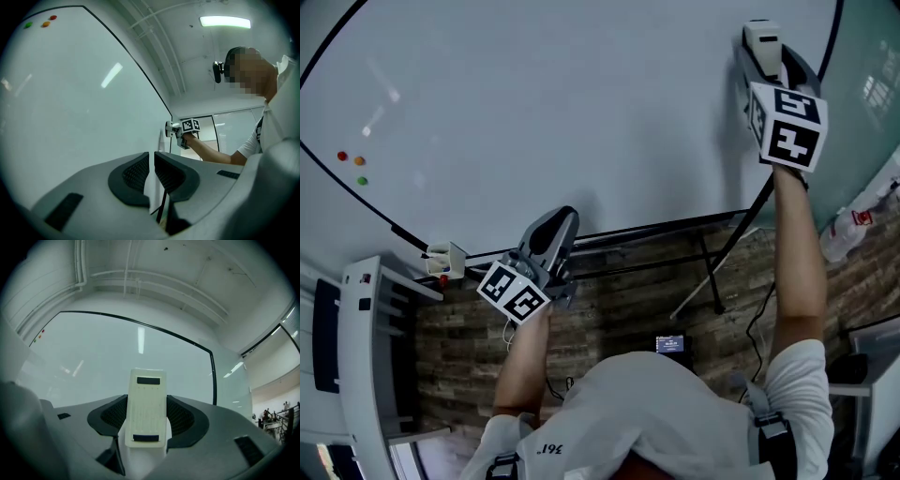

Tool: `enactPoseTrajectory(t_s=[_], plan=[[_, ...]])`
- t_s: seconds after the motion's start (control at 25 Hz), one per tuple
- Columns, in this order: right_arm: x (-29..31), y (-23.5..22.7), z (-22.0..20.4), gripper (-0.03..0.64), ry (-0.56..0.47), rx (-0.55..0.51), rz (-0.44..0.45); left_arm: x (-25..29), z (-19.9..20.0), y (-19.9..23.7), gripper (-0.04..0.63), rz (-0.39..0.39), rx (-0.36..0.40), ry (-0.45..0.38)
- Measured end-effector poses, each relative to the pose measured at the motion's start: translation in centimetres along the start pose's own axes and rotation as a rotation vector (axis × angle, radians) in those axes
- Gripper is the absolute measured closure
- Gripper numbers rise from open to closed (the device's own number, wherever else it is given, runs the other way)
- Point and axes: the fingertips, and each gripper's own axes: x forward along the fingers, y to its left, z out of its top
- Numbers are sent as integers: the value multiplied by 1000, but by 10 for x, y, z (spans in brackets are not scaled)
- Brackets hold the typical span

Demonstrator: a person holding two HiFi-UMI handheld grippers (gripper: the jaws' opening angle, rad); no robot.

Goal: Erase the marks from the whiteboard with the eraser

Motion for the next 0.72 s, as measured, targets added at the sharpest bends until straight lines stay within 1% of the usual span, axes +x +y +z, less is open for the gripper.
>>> enactPoseTrajectory(t_s=[0.2,0.4,0.56,0.72], plan=[[-34,41,-7,344,33,83,93,-31,15,3,569,3,2,-8],[-69,95,-11,344,65,164,166,-77,23,5,569,7,-11,5],[-100,135,-9,344,82,200,199,-117,31,6,569,10,-25,8],[-131,158,-13,344,103,222,201,-145,33,0,569,0,-46,12]])
